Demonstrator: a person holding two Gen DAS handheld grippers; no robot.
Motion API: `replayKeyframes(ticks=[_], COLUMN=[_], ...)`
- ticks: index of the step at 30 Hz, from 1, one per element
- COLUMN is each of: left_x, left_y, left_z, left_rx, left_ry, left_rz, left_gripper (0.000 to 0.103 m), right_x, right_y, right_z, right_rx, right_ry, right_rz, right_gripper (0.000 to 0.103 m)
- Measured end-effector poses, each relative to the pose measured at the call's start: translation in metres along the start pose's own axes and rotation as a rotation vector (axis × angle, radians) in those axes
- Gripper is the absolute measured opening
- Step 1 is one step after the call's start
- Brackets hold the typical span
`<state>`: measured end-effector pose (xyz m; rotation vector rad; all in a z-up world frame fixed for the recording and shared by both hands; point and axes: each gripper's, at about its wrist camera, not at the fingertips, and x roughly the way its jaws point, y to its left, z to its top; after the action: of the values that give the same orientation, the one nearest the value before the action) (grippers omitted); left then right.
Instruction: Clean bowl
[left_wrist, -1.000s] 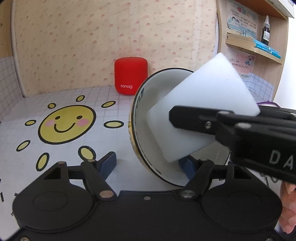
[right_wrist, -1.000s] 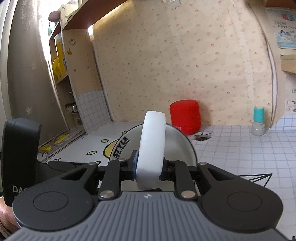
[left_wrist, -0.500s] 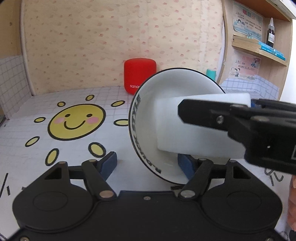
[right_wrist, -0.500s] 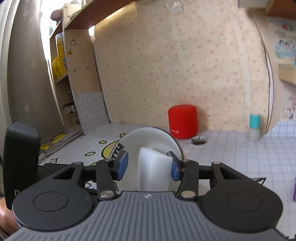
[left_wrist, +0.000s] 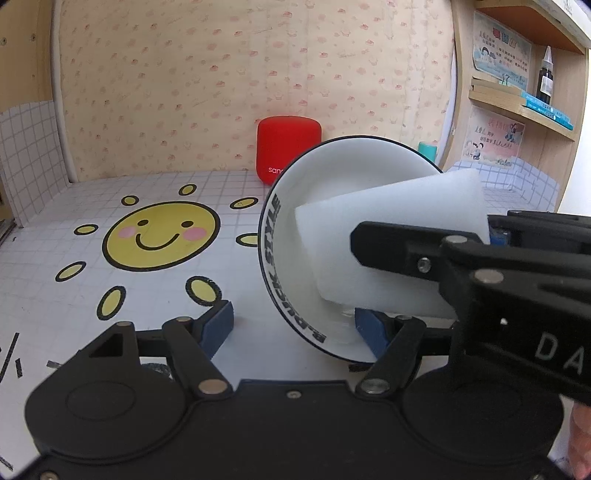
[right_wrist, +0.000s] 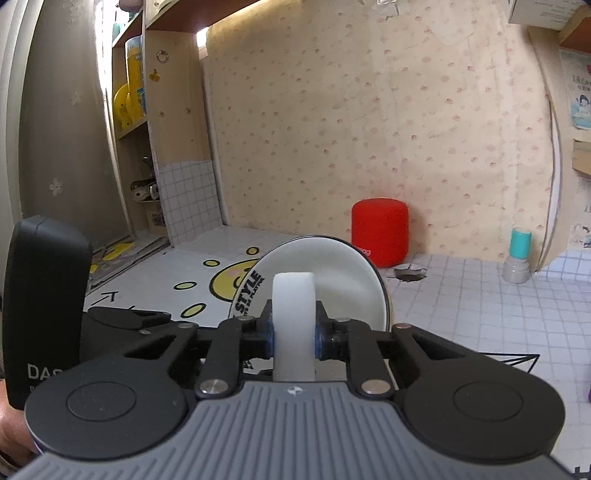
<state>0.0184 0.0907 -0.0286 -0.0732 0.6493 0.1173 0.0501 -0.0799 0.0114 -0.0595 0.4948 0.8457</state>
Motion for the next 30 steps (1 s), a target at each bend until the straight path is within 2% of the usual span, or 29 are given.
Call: replayKeyframes(ticks=[24,30], left_x=[-0.001,-0.004], left_y=[0.008,0.012], left_z=[0.002,0.001], left_rx=[0.002,-0.01], left_ry=[-0.004,-0.007], left_rz=[-0.035,-0.036], left_gripper=[0.074,0.074], right_x=[0.001,0.009], right_y=[-0.001,0.007], right_z=[0.003,0.005], right_rx=[0.032,0.003], right_ry=[0.011,0.017], right_rz=[-0.008,0.027], right_gripper=[0.021,0.021])
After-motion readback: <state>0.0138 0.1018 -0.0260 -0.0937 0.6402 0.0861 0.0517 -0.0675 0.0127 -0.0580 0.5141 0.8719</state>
